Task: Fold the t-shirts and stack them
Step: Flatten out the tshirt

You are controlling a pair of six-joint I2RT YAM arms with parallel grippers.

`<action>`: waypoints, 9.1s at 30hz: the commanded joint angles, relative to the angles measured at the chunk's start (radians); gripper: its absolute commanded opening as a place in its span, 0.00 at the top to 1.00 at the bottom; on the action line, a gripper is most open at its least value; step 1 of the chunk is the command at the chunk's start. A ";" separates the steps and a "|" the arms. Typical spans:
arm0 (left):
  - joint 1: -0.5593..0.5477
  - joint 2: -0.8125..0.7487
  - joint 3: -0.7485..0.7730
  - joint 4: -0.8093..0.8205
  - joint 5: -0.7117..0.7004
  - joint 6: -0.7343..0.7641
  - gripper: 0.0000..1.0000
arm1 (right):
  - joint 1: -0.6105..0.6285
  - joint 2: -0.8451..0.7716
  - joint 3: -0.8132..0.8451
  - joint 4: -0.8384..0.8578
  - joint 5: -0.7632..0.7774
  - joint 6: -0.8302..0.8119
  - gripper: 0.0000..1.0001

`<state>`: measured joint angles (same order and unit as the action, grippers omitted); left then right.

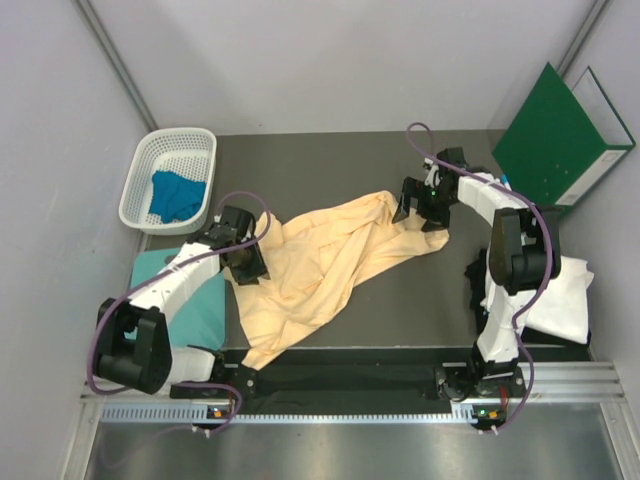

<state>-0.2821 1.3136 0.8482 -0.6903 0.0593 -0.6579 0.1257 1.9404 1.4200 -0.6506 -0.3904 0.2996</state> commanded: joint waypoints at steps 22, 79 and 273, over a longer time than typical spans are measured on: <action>0.003 0.099 -0.087 0.150 0.007 -0.020 0.76 | -0.011 -0.037 -0.007 0.009 -0.011 -0.022 0.00; 0.001 0.050 0.293 -0.165 -0.035 0.066 1.00 | -0.017 -0.044 -0.072 0.039 -0.022 -0.024 0.00; 0.063 0.102 0.675 -0.112 -0.309 0.162 1.00 | -0.195 -0.205 0.045 0.491 -0.418 0.453 1.00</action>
<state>-0.2245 1.4269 1.4487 -0.8204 -0.2188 -0.5278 -0.0677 1.8065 1.4281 -0.1173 -0.7483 0.8135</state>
